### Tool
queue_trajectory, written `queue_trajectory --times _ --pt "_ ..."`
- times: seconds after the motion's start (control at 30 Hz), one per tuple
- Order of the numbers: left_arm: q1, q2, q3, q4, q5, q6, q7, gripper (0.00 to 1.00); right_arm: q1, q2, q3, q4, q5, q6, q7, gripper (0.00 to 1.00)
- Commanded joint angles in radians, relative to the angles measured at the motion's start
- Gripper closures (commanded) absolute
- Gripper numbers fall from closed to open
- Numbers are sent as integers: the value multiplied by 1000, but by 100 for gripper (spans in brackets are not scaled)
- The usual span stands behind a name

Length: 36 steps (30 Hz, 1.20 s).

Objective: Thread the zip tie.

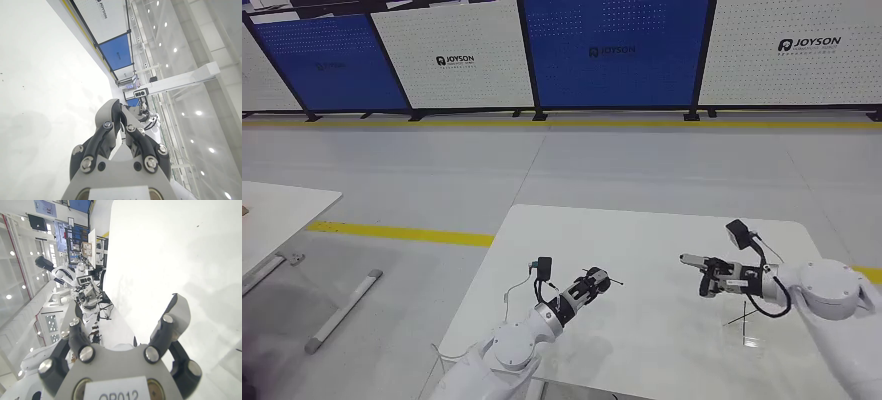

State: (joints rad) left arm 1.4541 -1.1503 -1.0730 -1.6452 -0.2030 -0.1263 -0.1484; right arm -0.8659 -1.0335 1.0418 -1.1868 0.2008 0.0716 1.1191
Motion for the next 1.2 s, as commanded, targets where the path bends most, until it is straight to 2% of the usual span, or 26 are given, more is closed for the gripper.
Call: queue_trajectory --times 0.0,0.17,0.2,0.27,0.33,0.43,0.5,0.67,0.77,1.1,1.17 --pt "0 0 0 0 0 0 0 100 0 0 0 0 2 -1 2 0" --pt "0 0 0 0 0 0 0 100 -1 0 -2 -5 -4 -7 1 0" --pt "0 0 0 0 0 0 0 100 -8 2 -4 -18 -29 -32 -7 0" --pt "0 0 0 0 0 0 0 100 -17 7 17 -19 -11 -58 4 0" --pt "0 0 0 0 0 0 0 100 -25 18 38 -29 -55 -75 18 0" --pt "0 0 0 0 0 0 0 100 -43 38 55 -90 -163 -79 69 0" --pt "0 0 0 0 0 0 0 100 -66 51 80 -130 -207 -73 81 0" --pt "0 0 0 0 0 0 0 100 -119 81 150 -216 -286 5 114 0" --pt "0 0 0 0 0 0 0 100 -134 89 157 -250 -342 37 113 0" --pt "0 0 0 0 0 0 0 100 -136 89 157 -249 -339 35 109 0" --pt "0 0 0 0 0 0 0 100 -144 91 161 -243 -319 12 122 0"
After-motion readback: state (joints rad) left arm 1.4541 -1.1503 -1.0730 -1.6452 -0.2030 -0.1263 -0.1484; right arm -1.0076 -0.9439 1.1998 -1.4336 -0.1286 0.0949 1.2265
